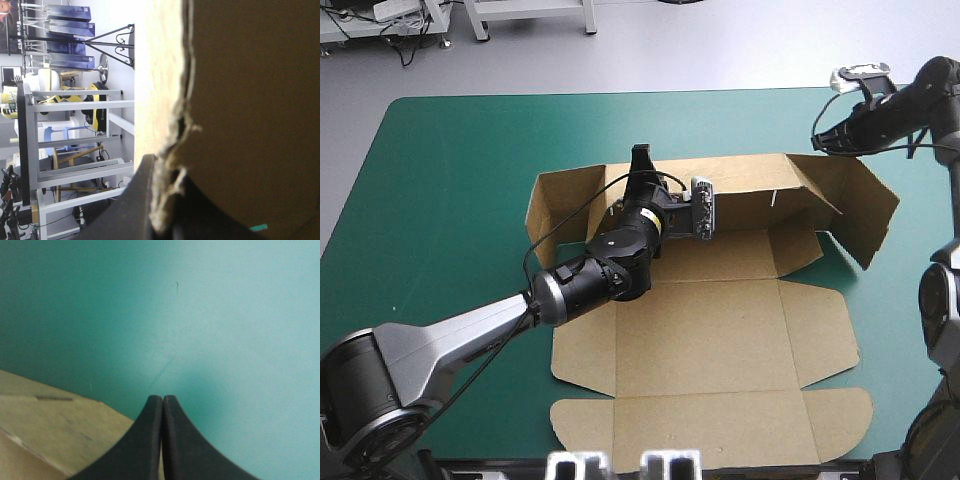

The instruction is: Fold the box

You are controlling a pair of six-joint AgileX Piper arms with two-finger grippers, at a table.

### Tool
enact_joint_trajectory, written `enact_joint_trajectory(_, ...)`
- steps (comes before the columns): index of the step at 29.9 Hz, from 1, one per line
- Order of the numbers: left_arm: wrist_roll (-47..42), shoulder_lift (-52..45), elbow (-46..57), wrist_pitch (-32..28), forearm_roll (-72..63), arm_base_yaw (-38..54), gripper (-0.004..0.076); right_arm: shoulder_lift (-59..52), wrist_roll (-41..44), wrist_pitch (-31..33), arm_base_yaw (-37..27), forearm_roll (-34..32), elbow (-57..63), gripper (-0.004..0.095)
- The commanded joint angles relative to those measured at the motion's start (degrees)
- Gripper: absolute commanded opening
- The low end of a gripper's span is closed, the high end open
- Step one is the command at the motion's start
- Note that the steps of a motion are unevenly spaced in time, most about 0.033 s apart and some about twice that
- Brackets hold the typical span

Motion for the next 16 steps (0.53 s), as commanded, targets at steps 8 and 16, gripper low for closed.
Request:
enact_joint_trajectory(8, -3.65, -1.45, -0.47, -1.09, -2.55, -0.5, -0.001, -11.77, -13.96, 0.99, -9.75, 15.8, 15.1, -0.0024)
enact_joint_trajectory(16, -3.65, -1.45, -0.47, 0.68, -2.72, -0.5, -0.001, -11.13, -14.23, -5.52, -10.42, 17.2, 14.85, -0.0024)
